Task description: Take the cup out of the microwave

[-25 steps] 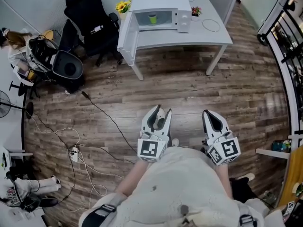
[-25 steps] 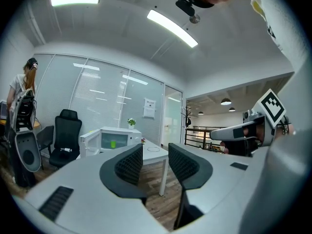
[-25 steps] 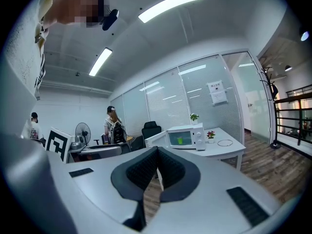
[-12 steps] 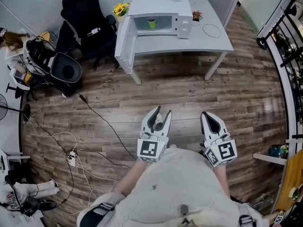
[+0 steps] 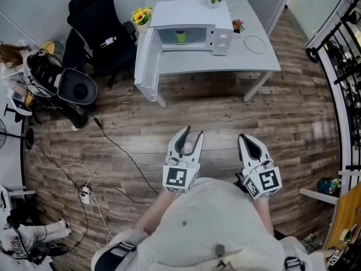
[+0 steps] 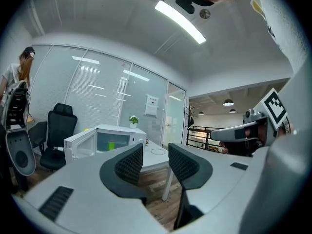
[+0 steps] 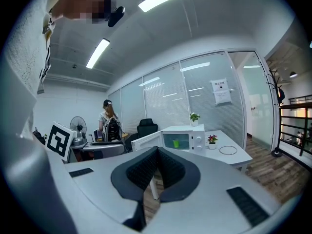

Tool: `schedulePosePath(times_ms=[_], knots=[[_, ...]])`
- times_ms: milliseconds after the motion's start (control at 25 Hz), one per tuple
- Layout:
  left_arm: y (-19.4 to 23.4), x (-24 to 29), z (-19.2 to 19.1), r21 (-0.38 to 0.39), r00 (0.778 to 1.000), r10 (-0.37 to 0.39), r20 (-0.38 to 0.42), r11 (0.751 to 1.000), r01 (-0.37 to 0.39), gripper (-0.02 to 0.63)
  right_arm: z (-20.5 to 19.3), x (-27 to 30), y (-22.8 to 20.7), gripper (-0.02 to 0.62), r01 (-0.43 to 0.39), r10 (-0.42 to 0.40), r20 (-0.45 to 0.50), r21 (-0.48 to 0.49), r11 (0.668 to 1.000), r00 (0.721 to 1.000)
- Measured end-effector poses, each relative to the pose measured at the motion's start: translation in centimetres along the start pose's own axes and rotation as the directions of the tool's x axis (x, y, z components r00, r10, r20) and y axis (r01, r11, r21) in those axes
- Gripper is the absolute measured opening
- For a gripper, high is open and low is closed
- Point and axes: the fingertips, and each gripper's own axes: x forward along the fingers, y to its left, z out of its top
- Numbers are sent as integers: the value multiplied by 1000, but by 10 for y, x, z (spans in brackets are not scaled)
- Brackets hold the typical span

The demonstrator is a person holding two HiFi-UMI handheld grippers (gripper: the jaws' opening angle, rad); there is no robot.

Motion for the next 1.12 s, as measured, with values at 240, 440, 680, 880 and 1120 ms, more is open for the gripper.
schedulePosePath(times_ms=[240, 440, 680, 880, 1120], knots=[[33, 39, 13, 5, 1000, -17, -2, 1000, 17, 161, 16, 45, -17, 9, 11, -11, 0, 20, 1000, 1000], [67, 73, 26, -2, 1000, -15, -5, 1000, 15, 161, 32, 88, -26, 9, 10, -10, 3, 16, 1000, 1000], [116, 115, 34, -1, 1000, -21, -2, 1000, 21, 161, 45, 148, -42, 9, 27, -28, 3, 17, 999, 1000], [156, 143, 40, 5, 1000, -16, 13, 1000, 16, 161, 52, 193, -48, 9, 36, -36, 13, 10, 999, 999], [196, 170, 45, -16, 1000, -20, 15, 1000, 20, 161, 58, 240, -49, 9, 39, -39, 5, 6, 999, 999]])
